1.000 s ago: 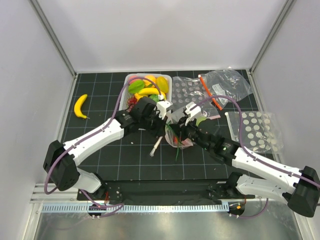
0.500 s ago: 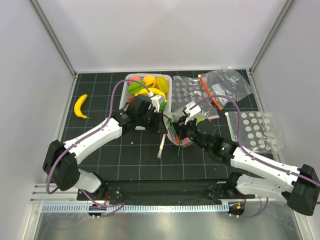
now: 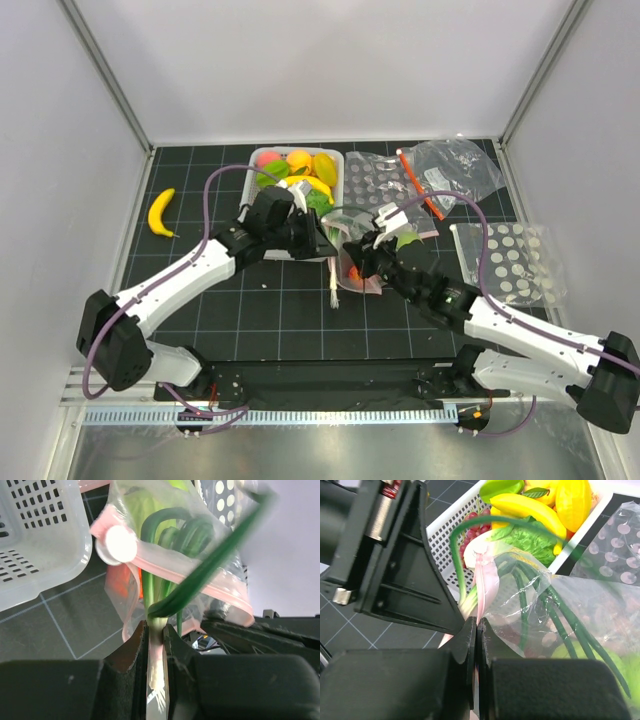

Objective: Place the food in the zip-top bag and seal the zipper
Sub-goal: Place the fake vegetable in the zipper food storage bag.

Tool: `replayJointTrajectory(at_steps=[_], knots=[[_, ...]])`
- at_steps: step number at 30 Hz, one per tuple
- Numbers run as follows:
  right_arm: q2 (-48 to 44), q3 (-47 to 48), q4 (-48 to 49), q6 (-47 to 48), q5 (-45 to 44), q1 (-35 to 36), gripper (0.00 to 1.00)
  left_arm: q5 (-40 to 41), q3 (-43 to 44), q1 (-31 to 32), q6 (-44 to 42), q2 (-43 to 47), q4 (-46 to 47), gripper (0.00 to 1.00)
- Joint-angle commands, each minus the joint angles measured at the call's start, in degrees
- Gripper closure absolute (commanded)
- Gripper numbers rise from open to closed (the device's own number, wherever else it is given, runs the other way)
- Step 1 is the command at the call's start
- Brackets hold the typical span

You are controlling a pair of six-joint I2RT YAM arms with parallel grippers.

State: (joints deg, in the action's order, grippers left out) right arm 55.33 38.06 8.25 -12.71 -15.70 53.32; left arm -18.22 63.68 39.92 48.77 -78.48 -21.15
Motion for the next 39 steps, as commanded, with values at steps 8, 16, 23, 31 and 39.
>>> replayJointTrajectory(at_steps=[8, 16, 23, 31, 39], knots=[[-0.93, -1.24, 6.95, -1.79, 2.08, 1.7, 0.99, 3.7, -3.46, -0.46, 8.44, -3.09, 14.72, 1.0], [-4.44, -2.55, 8.18, -5.03, 2.7, 1.61, 0.99, 18.81, -4.88, 0.68, 4.23, -2.73, 17.01, 1.0], [-5.58, -3.17, 9.33, -12.49, -2.57, 1.7, 0.99, 31.65, -4.8, 9.19, 0.01, -4.05, 20.88, 1.0], [-9.97, -5.46, 8.36, -17.08, -17.66, 1.7, 0.99, 33.25, -2.69, 16.15, -7.45, -4.48, 24.05, 0.91], [-16.48, -8.27, 6.34, -19.37, -31.13, 0.74, 0.99, 39.64, 5.31, 22.57, -13.79, -12.75, 17.2, 0.8]])
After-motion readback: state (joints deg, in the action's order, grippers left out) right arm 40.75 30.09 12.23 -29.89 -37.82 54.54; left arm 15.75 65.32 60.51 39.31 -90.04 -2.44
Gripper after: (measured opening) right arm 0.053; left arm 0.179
